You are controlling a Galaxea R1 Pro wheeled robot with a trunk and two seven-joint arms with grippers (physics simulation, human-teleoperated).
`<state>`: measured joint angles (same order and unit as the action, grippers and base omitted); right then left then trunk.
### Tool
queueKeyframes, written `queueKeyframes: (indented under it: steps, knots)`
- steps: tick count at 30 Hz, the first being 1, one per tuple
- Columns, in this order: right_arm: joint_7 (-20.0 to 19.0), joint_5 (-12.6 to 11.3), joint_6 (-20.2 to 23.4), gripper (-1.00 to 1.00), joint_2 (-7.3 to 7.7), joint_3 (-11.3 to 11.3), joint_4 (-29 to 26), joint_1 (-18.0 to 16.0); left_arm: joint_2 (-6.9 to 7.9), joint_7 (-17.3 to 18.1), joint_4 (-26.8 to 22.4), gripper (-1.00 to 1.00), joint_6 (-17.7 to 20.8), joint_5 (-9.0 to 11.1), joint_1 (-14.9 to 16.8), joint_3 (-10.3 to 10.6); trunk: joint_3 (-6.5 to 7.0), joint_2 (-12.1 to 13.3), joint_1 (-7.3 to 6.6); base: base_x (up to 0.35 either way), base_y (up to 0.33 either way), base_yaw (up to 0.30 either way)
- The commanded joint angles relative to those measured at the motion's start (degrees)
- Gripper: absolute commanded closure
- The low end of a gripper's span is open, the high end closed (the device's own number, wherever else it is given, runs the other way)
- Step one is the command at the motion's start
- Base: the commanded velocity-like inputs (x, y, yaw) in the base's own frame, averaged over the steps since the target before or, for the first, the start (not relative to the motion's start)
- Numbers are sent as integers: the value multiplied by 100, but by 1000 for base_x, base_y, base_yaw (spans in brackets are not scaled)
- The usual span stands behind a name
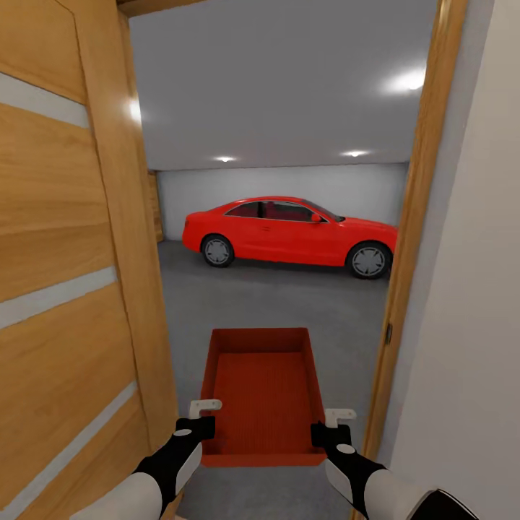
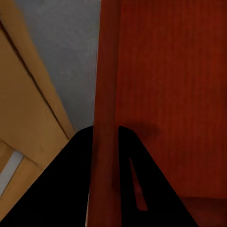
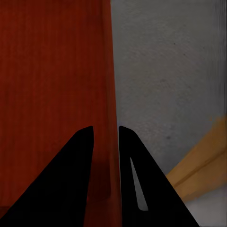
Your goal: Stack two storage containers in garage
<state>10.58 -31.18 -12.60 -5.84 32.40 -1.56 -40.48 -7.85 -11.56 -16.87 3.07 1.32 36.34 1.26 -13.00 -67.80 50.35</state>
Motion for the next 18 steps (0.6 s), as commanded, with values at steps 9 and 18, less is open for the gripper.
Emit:
queueKeyframes:
  steps: [9,18]
  knots:
    - [-13,-110,-58,100,4,-85,11,-5,7,-30,-24,100,36,281,5,-190,-7,-4,3,280,216,-285]
    - [-13,-107,-58,100,4,-83,13,-7,3,-30,-22,100,36,281,5,-189,-7,-4,3,280,216,-285]
